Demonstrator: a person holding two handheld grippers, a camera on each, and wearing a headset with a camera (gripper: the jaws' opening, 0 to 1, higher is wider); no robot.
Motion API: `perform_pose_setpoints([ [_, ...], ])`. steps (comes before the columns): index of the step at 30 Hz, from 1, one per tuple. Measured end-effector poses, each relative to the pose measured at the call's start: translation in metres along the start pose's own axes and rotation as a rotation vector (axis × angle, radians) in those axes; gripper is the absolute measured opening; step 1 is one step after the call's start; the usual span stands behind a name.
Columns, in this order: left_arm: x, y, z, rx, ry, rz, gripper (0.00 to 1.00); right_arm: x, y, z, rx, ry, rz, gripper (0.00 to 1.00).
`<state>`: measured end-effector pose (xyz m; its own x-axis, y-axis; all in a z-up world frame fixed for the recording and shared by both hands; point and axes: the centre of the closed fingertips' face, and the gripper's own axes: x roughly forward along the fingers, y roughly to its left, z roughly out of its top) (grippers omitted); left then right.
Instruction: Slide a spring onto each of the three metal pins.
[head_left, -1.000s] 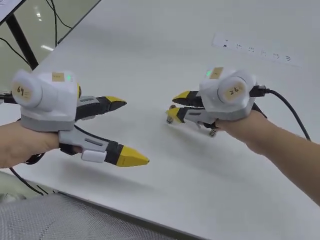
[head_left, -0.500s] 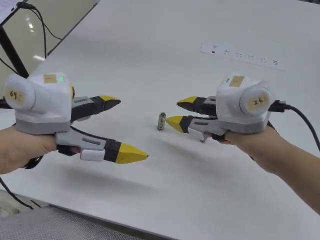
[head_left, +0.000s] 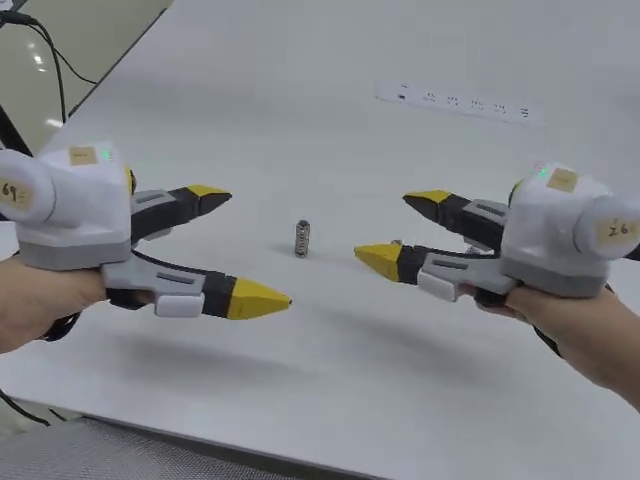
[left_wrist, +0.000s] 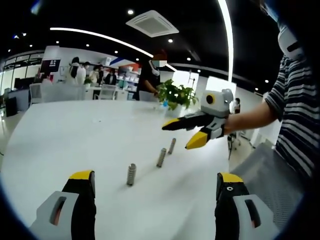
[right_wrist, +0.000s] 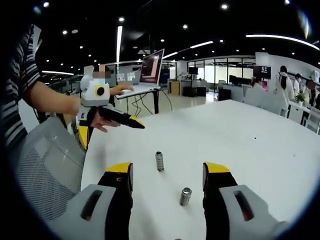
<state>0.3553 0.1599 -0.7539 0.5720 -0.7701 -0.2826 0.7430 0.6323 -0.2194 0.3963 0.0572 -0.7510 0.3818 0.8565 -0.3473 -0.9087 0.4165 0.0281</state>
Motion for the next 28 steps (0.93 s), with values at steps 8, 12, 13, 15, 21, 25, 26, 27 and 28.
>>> perform_pose_setpoints([
  [8, 0.004, -0.006, 0.001, 0.008, 0.003, -0.016, 0.98, -0.032, -0.011, -0.017, 0.051, -0.028, -0.069, 0.69],
  [12, 0.005, -0.008, 0.003, 0.011, -0.005, -0.016, 0.98, -0.046, -0.013, -0.024, 0.071, -0.042, -0.095, 0.77],
  [13, 0.005, -0.008, 0.003, 0.011, -0.006, -0.015, 0.98, -0.051, -0.014, -0.028, 0.080, -0.043, -0.107, 0.78],
  [15, 0.005, -0.008, 0.003, 0.013, -0.004, -0.015, 0.98, -0.056, -0.016, -0.033, 0.089, -0.041, -0.122, 0.82],
  [21, 0.001, -0.003, 0.001, 0.020, 0.006, -0.003, 0.98, -0.075, -0.018, -0.049, 0.151, -0.052, -0.155, 0.92],
  [25, -0.002, -0.004, 0.001, 0.020, 0.005, 0.000, 0.98, -0.087, -0.021, -0.053, 0.171, -0.063, -0.177, 0.99],
  [26, -0.003, -0.005, 0.000, 0.019, 0.006, 0.001, 0.98, -0.090, -0.022, -0.056, 0.174, -0.057, -0.183, 0.99],
  [27, -0.004, -0.005, -0.002, 0.017, 0.009, 0.002, 0.98, -0.095, -0.025, -0.059, 0.179, -0.053, -0.191, 0.99],
  [28, -0.005, -0.005, -0.004, 0.017, 0.012, 0.002, 0.98, -0.098, -0.027, -0.061, 0.185, -0.053, -0.196, 0.99],
])
